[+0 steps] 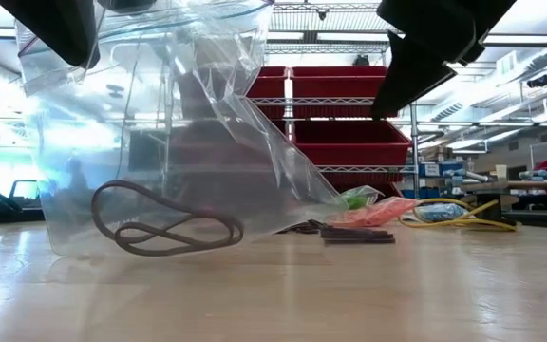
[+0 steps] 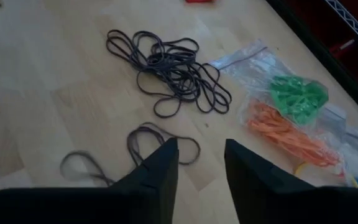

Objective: Sort rubber bands
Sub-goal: Put the black rubber band into the transparent zip bag

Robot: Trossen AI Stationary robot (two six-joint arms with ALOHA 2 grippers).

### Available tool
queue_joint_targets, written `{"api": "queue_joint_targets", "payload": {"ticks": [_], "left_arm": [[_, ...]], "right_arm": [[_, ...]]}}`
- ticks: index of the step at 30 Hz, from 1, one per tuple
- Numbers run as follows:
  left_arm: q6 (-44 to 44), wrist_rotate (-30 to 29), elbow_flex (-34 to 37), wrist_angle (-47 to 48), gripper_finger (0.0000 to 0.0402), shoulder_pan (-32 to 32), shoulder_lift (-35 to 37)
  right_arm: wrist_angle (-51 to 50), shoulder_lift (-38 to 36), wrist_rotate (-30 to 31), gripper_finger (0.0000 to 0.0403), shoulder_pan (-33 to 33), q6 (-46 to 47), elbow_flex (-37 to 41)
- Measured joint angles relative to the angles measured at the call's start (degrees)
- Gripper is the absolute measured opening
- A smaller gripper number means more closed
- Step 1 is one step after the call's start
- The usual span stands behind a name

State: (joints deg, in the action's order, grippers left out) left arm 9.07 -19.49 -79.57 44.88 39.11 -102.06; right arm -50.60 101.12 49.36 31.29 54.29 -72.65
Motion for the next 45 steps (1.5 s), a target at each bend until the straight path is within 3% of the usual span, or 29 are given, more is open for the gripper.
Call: {"api": "queue_joint_targets", "payload": {"ticks": [5, 11, 16, 20, 26, 33, 36, 40, 45], "left_arm": [[0.01, 0.04, 0.00, -0.19, 0.0000, 0.00, 0.00], [-0.01, 0.07, 0.00, -0.60, 0.0000, 0.02, 0.00], [-0.01, 0.07, 0.00, -0.81, 0.0000, 0.00, 0.00], [-0.14, 0.07, 0.00, -0.81, 0.0000, 0.00, 0.00], [-0.97, 0.06, 0.00, -1.00, 0.0000, 0.00, 0.00], [-0.97, 0.07, 0.00, -1.40, 0.0000, 0.00, 0.00], [-0.97, 0.07, 0.02, -1.66, 0.0000, 0.01, 0.00], [-0.95, 0.20, 0.02, -1.68, 0.0000, 0.00, 0.00], [-1.16, 0.36, 0.02, -0.95, 0.0000, -0.09, 0.00]], "right_arm": [[2.77, 0.00, -0.74, 0.0125, 0.00, 2.02, 1.47], [23.23, 0.00, -5.85, 0.0117, -0.77, -3.15, 9.48], [34.82, 0.02, -2.80, 0.0114, -3.00, -2.99, 17.57], [38.71, 0.02, -3.31, 0.0114, -6.00, -2.28, 21.75], [49.86, 0.02, -10.21, 0.0111, -9.41, -7.78, 27.74], [51.97, 0.92, -11.05, 0.0110, -11.31, -6.77, 31.33], [54.00, 3.49, -11.99, 0.0090, -11.90, -7.39, 31.29], [60.72, 7.49, -10.46, 0.0015, -11.85, -6.94, 31.12], [64.75, 6.71, -8.87, 0.0001, -10.30, -8.11, 31.43]]}}
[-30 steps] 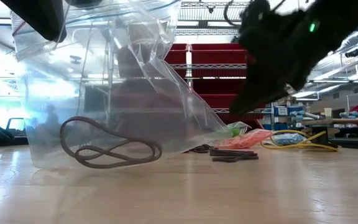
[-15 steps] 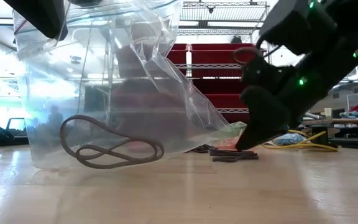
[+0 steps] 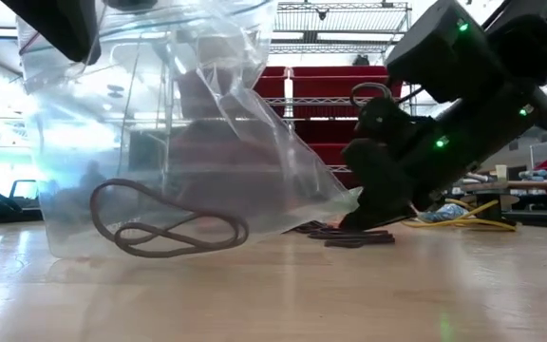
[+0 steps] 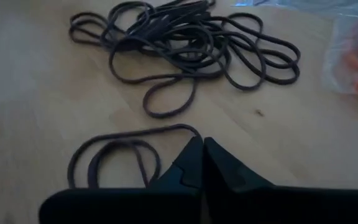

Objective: Sort rubber bands
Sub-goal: Put the black rubber band into the transparent zip bag

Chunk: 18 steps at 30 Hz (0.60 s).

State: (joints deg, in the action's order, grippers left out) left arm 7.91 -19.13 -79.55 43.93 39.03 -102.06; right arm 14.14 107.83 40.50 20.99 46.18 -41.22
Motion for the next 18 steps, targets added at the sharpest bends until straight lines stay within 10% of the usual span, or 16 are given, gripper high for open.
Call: {"api": "queue_joint_targets", "payload": {"ticks": [18], "left_arm": [[-0.14, 0.72, 0.00, -0.27, 0.0000, -0.42, 0.00]], "right_arm": [[0.81, -15.06, 6.40, 0.0000, 6.88, -26.75, -11.99]]}}
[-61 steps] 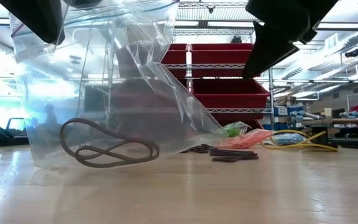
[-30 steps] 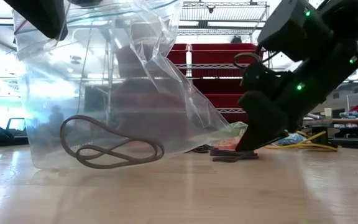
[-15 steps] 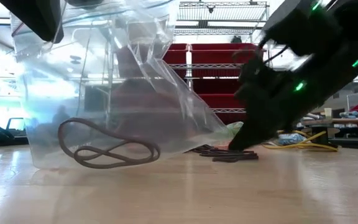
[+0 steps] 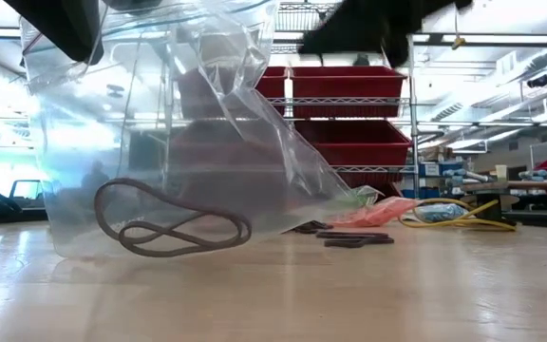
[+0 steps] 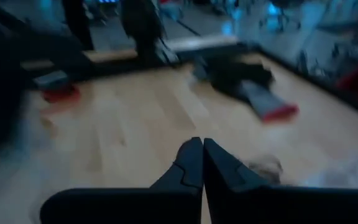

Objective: Sort rubber bands
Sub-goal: Put the black rubber band into the transparent zip bag

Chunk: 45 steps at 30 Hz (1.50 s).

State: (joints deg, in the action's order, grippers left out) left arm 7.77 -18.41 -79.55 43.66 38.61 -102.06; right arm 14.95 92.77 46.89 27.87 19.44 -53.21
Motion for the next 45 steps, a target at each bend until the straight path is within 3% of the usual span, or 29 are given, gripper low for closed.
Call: {"api": "queue_joint_targets", "payload": {"ticks": [7, 14, 25, 38, 45], "left_arm": [[-0.23, 0.07, 0.00, 0.07, 0.0000, 0.00, 0.00], [-0.26, 0.09, 0.00, 0.02, 0.0000, 0.00, 0.00], [-0.25, 0.09, 0.00, -0.56, 0.0000, -0.01, 0.00], [-0.41, 0.79, 0.00, -0.63, 0.0000, -0.31, 0.00], [-0.46, 0.92, 0.02, -0.63, 0.0000, -0.34, 0.00]], "right_arm": [[0.09, -0.02, 1.33, 0.0000, 1.66, -10.77, -8.64], [0.00, -0.04, -0.35, 0.0000, 2.96, -15.57, -13.53], [5.90, 0.17, -3.52, 0.0000, 3.66, -17.35, -14.18], [22.85, 9.31, -9.58, 0.0000, 3.16, -20.55, -14.22], [22.48, 9.38, -11.49, 0.0000, 3.50, -22.78, -17.95]]}}
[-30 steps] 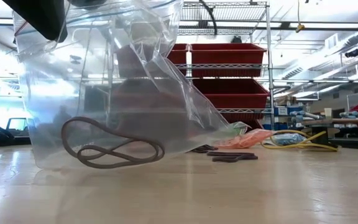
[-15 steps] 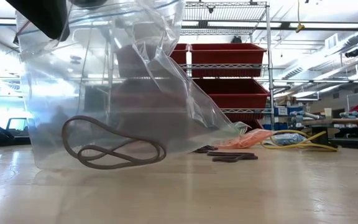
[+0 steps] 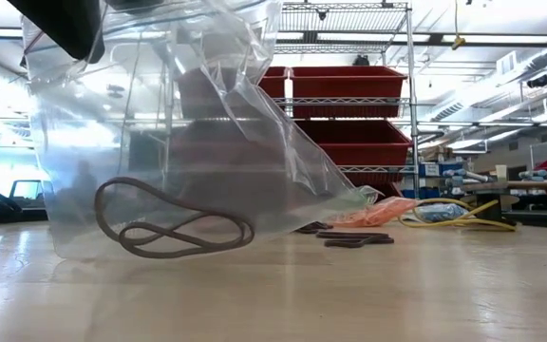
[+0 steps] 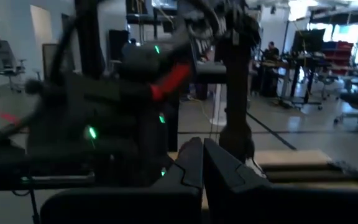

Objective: Sort rubber bands
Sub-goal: Put the black rubber band into the transparent zip bag

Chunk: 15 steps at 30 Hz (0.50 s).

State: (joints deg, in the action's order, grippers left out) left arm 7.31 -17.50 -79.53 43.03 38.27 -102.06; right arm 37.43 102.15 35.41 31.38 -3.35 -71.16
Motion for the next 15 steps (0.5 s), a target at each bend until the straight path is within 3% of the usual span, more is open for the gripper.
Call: {"api": "queue_joint_targets", "payload": {"ticks": [15], "left_arm": [[0.01, -0.25, 0.00, -0.07, 0.0000, 0.01, 0.00]], "right_arm": [[-5.33, -0.04, -0.52, 0.0000, 0.50, 2.19, -1.94]]}}
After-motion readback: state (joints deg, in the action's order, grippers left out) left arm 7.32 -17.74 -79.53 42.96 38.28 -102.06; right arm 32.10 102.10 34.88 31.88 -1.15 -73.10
